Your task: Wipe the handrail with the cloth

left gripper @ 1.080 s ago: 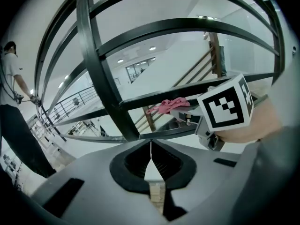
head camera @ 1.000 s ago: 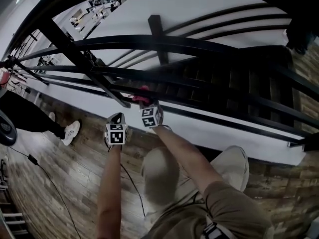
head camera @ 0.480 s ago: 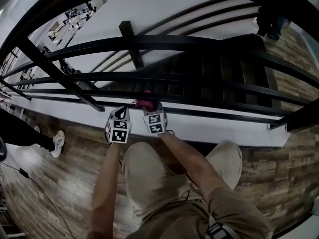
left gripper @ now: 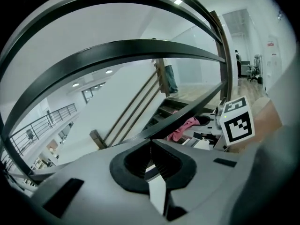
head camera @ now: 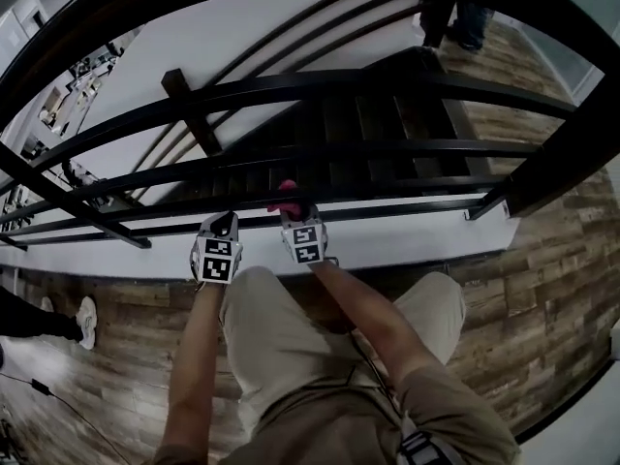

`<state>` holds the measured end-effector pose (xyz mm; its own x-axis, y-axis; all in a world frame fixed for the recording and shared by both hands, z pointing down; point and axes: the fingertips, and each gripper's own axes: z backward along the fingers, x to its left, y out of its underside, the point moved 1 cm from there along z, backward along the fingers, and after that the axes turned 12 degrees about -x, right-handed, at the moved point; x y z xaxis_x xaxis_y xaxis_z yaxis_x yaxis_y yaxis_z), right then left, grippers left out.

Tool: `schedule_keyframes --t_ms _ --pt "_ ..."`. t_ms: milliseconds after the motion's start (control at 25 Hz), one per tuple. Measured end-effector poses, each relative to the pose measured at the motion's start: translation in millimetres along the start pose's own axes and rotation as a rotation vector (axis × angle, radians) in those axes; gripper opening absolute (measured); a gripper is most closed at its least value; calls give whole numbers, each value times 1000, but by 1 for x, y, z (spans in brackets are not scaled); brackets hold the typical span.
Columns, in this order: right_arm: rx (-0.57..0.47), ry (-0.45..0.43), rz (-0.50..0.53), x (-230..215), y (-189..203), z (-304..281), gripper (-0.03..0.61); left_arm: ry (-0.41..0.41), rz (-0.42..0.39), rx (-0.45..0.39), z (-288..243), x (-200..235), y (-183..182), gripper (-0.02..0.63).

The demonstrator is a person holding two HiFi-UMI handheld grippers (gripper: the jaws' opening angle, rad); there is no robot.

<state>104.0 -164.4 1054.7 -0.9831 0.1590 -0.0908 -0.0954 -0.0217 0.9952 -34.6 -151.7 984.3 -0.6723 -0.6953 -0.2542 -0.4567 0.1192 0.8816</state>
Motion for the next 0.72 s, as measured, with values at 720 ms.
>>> schedule_keyframes --t_ms 720 --pt "72 541 93 -394 -38 205 115 372 -108 -159 -92 -237 -133 18"
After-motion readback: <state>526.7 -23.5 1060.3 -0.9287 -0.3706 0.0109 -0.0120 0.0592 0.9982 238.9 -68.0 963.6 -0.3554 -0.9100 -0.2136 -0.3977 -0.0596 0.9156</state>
